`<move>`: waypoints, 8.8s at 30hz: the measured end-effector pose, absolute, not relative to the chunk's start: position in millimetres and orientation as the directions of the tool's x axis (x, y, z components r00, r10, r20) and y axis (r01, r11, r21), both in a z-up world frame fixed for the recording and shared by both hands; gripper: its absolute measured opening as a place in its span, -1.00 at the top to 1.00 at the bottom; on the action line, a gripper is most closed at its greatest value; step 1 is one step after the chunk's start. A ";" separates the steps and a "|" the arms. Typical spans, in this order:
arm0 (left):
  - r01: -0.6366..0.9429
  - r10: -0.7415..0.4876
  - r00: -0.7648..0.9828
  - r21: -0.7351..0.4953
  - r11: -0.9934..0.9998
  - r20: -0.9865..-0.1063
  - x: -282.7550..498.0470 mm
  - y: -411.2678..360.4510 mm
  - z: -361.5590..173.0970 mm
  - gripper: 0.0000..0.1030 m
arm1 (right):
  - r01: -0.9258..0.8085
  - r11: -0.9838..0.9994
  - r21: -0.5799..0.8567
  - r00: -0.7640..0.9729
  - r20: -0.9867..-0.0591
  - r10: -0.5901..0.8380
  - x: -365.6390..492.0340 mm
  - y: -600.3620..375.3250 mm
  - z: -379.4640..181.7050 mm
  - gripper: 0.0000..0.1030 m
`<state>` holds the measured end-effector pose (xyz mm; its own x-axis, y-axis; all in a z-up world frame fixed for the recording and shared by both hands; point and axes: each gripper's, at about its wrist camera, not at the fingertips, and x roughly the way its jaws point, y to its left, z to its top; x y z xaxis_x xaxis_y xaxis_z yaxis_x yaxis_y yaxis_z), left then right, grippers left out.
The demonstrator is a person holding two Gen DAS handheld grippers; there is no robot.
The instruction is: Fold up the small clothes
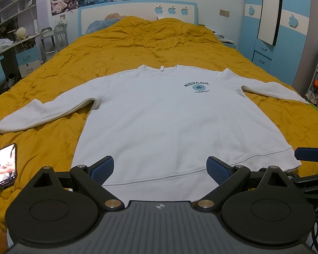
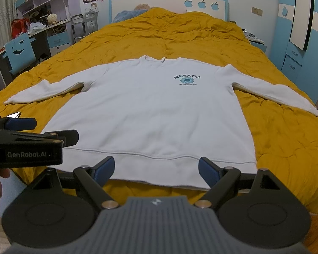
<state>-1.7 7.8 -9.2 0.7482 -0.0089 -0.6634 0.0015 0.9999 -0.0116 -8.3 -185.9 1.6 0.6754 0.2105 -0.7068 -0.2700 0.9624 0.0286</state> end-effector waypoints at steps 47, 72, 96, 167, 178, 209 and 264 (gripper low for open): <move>-0.821 0.398 0.569 -0.470 0.323 -0.720 80.2 435.6 -71.2 -1.00 | -0.337 0.941 -0.010 0.703 -0.668 0.244 247.8 -115.0 -39.2 -0.19; -0.286 0.211 0.910 -0.173 0.943 -0.357 197.5 202.2 77.9 0.83 | -0.371 0.929 0.008 0.659 -0.703 0.269 267.5 -125.1 -51.9 0.44; 0.096 -0.265 0.648 -0.269 0.958 -0.714 229.0 98.9 -36.4 0.24 | -0.204 0.915 0.348 0.558 -0.727 0.401 280.6 -188.8 -84.3 0.15; -0.349 -0.105 0.700 -0.466 0.813 -0.707 377.0 232.3 -121.1 0.40 | 0.057 0.912 0.405 0.616 -0.733 0.287 475.1 -312.3 -111.7 0.56; -0.344 0.000 0.695 -0.332 0.878 -0.719 379.1 221.3 -127.4 0.92 | 0.058 0.916 0.398 0.670 -0.696 0.260 463.0 -316.8 -114.9 1.00; -0.183 0.060 0.635 -0.074 0.980 -0.770 305.0 123.8 -57.5 0.55 | 0.201 0.922 0.331 0.722 -0.686 0.089 347.8 -431.3 -72.4 0.53; -0.226 0.051 0.764 -0.192 0.955 -0.643 257.1 200.1 -8.7 0.44 | -0.319 0.872 0.371 0.794 -0.398 0.460 408.7 -100.1 116.8 0.99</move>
